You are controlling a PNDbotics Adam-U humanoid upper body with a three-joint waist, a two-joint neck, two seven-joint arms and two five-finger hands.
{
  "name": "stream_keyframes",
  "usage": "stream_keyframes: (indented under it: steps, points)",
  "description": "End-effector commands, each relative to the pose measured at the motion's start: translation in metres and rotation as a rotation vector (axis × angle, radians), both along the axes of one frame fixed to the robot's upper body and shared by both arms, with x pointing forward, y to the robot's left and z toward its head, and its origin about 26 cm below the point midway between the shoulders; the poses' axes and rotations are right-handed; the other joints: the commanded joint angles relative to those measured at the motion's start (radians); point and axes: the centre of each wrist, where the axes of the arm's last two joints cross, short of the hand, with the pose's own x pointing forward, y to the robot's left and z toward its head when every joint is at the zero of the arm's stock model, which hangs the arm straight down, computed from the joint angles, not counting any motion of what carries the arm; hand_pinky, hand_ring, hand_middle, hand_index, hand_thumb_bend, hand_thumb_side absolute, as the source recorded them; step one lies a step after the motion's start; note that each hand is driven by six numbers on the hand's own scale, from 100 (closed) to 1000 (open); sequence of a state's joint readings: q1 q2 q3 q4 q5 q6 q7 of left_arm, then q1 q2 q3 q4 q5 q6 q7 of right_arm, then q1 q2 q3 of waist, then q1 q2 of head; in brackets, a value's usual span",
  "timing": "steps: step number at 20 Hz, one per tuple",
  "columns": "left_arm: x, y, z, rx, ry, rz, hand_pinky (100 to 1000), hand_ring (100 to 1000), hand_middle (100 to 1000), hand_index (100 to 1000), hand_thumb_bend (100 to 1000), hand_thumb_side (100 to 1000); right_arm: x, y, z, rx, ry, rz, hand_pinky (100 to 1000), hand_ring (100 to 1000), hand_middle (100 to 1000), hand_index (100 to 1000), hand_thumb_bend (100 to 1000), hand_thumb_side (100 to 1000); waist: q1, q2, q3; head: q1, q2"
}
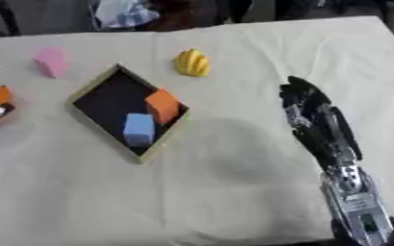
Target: Pick up objects on the table and place them in the box.
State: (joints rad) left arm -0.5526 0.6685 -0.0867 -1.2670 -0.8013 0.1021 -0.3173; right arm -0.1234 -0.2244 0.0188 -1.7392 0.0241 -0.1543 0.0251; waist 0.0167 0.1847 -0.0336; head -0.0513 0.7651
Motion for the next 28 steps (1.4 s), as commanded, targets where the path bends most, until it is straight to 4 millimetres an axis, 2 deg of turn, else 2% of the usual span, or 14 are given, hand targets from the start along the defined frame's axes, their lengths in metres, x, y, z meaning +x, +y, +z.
stream_keyframes:
  steps: [1,9,16,19,20,22,23,24,28]
  points:
    - [0.002,0.022,0.005,0.013,-0.031,0.106,742,634,730,840,472,291,0.001,-0.003,0.007,-0.012,-0.022,-0.006,813,825,772,885,100,588,-0.005,-0.026,0.001,-0.004,0.005]
    - [0.016,0.03,-0.02,-0.016,-0.028,0.22,734,622,729,839,451,266,0.001,-0.003,0.006,-0.011,-0.021,-0.005,813,824,772,885,100,588,-0.008,-0.026,-0.003,-0.006,0.005]
    - [0.026,0.021,-0.023,-0.042,-0.061,0.218,739,624,739,842,461,299,0.001,-0.002,0.006,-0.009,-0.019,-0.001,813,824,772,885,100,588,-0.013,-0.022,-0.009,-0.004,0.005]
    - [0.03,0.017,-0.025,-0.041,-0.043,0.208,734,617,727,828,427,250,0.001,-0.001,0.006,-0.008,-0.018,0.0,813,824,772,885,100,588,-0.015,-0.021,-0.009,-0.002,0.005]
    - [0.031,0.017,-0.026,-0.039,-0.04,0.205,697,567,658,769,283,100,0.001,-0.001,0.006,-0.008,-0.018,0.001,813,824,772,885,100,587,-0.016,-0.021,-0.009,-0.002,0.005]
    - [0.033,0.014,-0.026,-0.031,-0.043,0.19,652,501,556,698,150,125,0.001,-0.001,0.006,-0.008,-0.019,0.002,813,824,772,885,100,587,-0.017,-0.021,-0.01,-0.001,0.005]
    - [0.033,0.013,-0.025,-0.028,-0.05,0.185,652,501,556,698,150,125,0.002,-0.001,0.006,-0.007,-0.018,0.001,813,824,772,885,100,587,-0.018,-0.02,-0.01,-0.002,0.005]
    - [0.033,0.012,-0.025,-0.027,-0.058,0.177,623,459,504,646,100,134,0.002,-0.001,0.006,-0.007,-0.019,0.001,813,824,772,885,100,587,-0.018,-0.02,-0.01,-0.002,0.005]
    - [0.031,0.006,-0.014,-0.032,-0.1,0.126,608,419,462,599,100,143,0.002,-0.001,0.006,-0.007,-0.018,0.0,813,823,770,885,100,587,-0.016,-0.021,-0.008,-0.002,0.005]
